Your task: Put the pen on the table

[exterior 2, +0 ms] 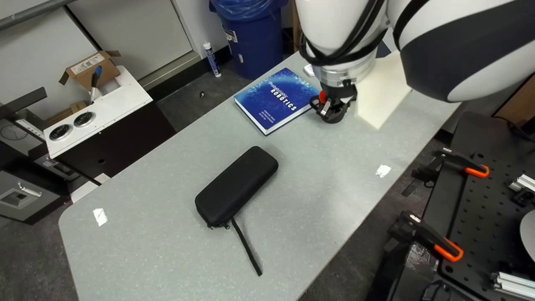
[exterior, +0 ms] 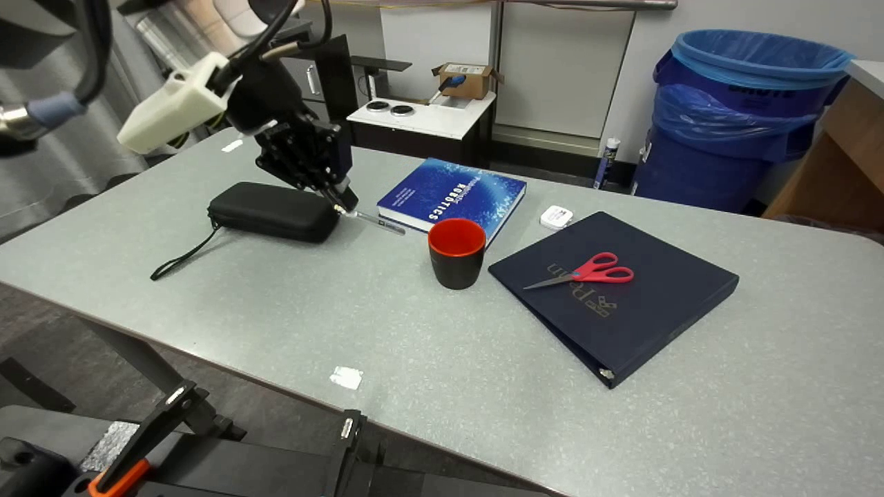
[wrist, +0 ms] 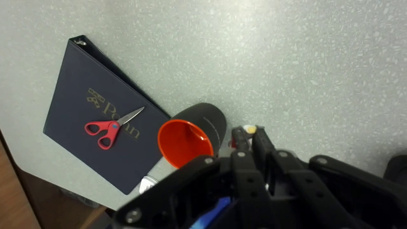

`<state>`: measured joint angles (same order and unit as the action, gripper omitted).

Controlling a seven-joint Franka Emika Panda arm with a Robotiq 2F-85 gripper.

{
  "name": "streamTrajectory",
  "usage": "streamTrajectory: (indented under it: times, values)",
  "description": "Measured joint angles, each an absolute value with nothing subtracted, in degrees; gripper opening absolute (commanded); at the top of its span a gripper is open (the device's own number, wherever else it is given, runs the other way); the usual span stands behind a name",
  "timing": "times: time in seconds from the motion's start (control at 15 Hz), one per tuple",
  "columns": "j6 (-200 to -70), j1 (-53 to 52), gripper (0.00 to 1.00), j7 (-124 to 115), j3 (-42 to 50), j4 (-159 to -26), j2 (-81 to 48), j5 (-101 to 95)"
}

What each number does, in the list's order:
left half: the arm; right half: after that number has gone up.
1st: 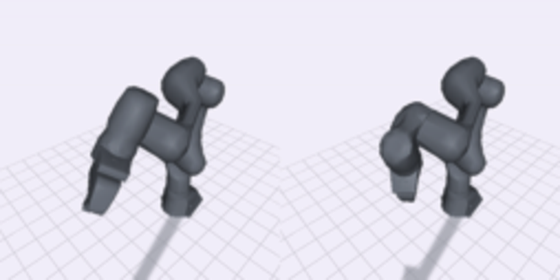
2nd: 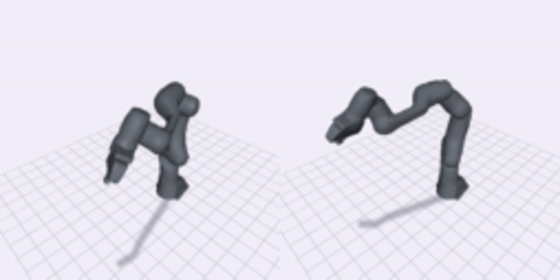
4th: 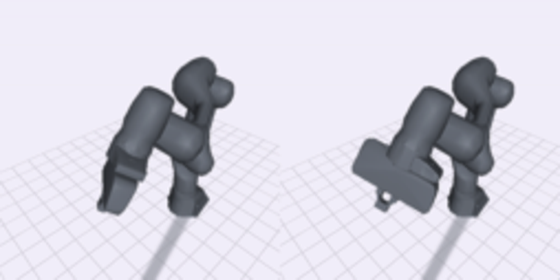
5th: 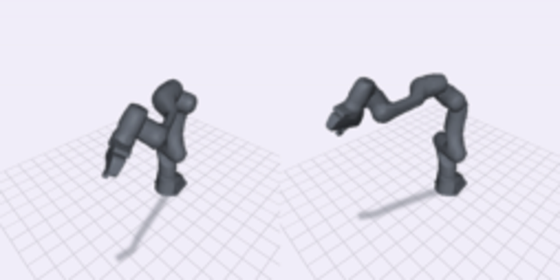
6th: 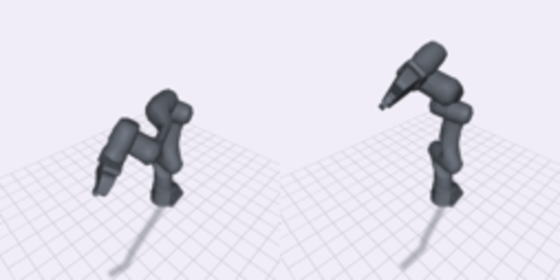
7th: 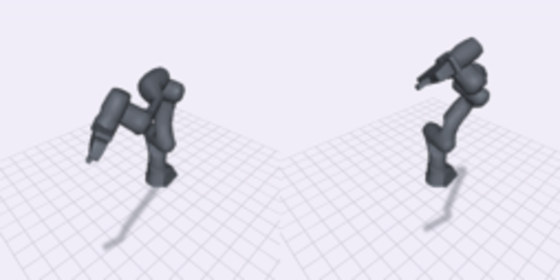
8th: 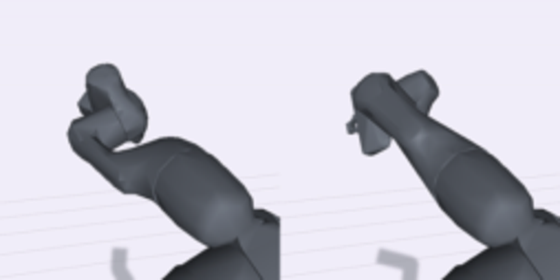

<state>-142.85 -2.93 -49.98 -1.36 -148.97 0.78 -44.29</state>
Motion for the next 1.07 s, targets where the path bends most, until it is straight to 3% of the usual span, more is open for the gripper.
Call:
streamTrajectory:
  times: [0.53, 0.6, 0.67, 0.8, 1.07]
  values:
    - [-143.05, -3.03, 0.02, -57.03, -1.52, -138.46, -14.20, -52.90]
    - [-143.17, -3.08, 0.15, -56.82, -1.52, -137.25, -16.02, -52.90]
    - [-143.25, -3.11, 0.37, -56.62, -1.52, -136.18, -17.59, -52.90]
    - [-143.41, -3.23, 0.40, -56.20, -1.47, -134.52, -19.97, -52.90]
    - [-143.42, -3.84, 0.69, -55.97, -1.02, -133.77, -20.98, -52.90]
